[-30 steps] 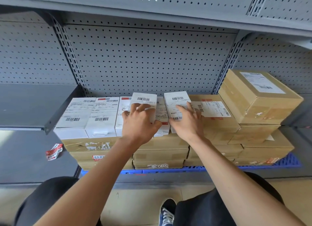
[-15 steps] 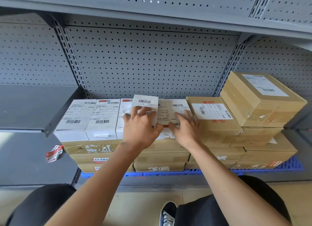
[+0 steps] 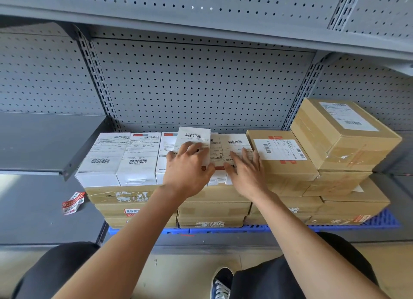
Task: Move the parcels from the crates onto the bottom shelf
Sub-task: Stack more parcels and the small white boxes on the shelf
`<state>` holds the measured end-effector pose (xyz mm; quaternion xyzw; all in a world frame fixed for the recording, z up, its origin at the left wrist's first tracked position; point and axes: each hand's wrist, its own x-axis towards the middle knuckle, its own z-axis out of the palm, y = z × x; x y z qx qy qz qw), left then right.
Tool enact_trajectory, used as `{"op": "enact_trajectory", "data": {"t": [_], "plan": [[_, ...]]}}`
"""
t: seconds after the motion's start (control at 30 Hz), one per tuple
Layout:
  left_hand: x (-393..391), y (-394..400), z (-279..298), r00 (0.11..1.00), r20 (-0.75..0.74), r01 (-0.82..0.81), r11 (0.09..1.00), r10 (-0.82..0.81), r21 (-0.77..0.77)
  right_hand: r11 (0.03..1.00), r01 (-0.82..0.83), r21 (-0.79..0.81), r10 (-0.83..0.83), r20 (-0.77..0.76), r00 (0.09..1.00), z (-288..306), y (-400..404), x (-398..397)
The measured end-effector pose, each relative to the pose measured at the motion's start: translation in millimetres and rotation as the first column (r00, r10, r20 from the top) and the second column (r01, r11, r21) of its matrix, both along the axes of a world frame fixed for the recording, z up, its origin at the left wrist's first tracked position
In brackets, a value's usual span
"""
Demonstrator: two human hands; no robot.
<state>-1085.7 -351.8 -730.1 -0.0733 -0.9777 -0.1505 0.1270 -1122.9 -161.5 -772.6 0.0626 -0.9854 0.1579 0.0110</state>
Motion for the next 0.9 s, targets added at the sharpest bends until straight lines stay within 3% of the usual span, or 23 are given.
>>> {"op": "enact_trajectory", "data": {"t": [0.13,0.3,0.6,0.73,0.9], "plan": [[4,-9,-1,0.999,0.023,0.033,0.998,-0.034,0.056,0.999,-0.038,0.002,0.038,-0.022,0.999,1,-2,6],[15,-27,1,0.998,-0.051,-0.018,0.993,0.024,0.118,0.999,-0.035,-0.005,0.034,-0.045,0.998,2,-7,6],[25,-43,-4,0.998,0.047,-0.05,0.976,0.041,0.213,0.999,-0.037,-0.025,0.036,-0.027,0.999,2,-7,-3],[25,-43,-6,0.996,0.084,-0.045,0.944,0.019,0.326,0.975,-0.09,-0.203,0.075,-0.083,0.994,7,-15,11],[26,-47,-8,0.993,0.114,-0.081,0.88,0.03,0.467,0.875,-0.19,-0.446,0.152,-0.12,0.981,21,-35,41]]}}
